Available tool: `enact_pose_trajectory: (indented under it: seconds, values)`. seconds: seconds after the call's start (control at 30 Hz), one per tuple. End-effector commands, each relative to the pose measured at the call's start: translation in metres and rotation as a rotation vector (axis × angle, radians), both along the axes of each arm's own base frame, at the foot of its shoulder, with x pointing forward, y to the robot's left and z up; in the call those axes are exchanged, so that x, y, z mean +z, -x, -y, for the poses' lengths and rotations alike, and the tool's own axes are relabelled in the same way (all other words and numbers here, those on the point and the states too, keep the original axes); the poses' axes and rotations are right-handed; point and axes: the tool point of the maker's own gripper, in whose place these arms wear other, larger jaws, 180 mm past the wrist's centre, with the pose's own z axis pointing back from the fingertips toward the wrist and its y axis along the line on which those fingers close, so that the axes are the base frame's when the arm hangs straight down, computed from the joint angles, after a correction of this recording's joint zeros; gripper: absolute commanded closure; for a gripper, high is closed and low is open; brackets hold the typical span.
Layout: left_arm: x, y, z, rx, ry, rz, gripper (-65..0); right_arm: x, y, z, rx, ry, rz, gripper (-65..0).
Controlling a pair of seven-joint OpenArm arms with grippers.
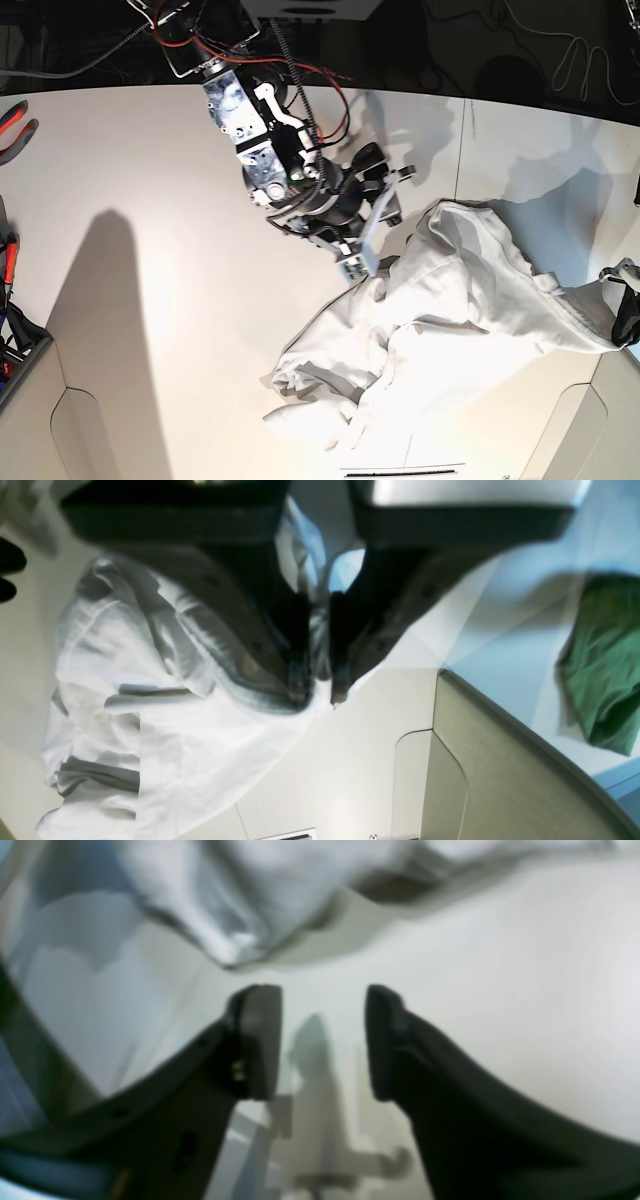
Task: Layout the t-shirt on the table in an organized manner, then fold the t-shirt properly
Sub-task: 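Release with the right gripper and regrasp the shirt edge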
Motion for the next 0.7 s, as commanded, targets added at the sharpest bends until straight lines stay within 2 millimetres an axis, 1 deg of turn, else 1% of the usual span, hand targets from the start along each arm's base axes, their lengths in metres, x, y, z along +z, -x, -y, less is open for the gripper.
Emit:
enact_pose_trajectory:
  seconds: [0.0, 0.07, 0.17, 0.27, 0.37, 0.4, 0.53, 0.6, 0.67]
  values:
    - [0.019, -0.004, 0.000, -0.014, -0.009, 0.059, 0.0, 0.016, -0.013, -0.008, -0.016, -0.048, 0.050, -30.4]
    - [0.016, -0.004, 0.002, -0.014, 0.003, 0.060, 0.0, 0.009, -0.011, -0.007, -0.017, -0.041, 0.040, -30.6]
    - [0.012, -0.004, 0.010, -0.024, 0.034, 0.061, 0.0, 0.003, -0.003, -0.017, 0.050, 0.020, 0.078, -30.6]
    - [0.007, -0.003, 0.017, -0.049, 0.048, 0.059, 0.0, 0.003, 0.005, -0.032, 0.139, 0.115, 0.176, -31.0]
    - [0.006, -0.003, 0.019, -0.048, 0.058, 0.059, 0.0, 0.007, 0.012, -0.046, 0.182, 0.191, 0.270, -35.7]
    - [0.005, -0.003, 0.020, -0.047, 0.061, 0.059, 0.0, 0.009, 0.014, -0.049, 0.190, 0.213, 0.297, -36.1]
    - [0.004, -0.003, 0.020, -0.047, 0.061, 0.052, 0.0, 0.007, 0.015, -0.052, 0.175, 0.262, 0.351, -36.1]
    - [0.004, -0.002, 0.024, -0.057, 0.089, 0.047, 0.0, -0.001, 0.011, -0.050, 0.179, 0.267, 0.350, -36.1]
    - [0.005, -0.002, 0.028, -0.071, 0.116, 0.048, 0.0, -0.011, 0.004, -0.047, 0.180, 0.275, 0.343, -36.1]
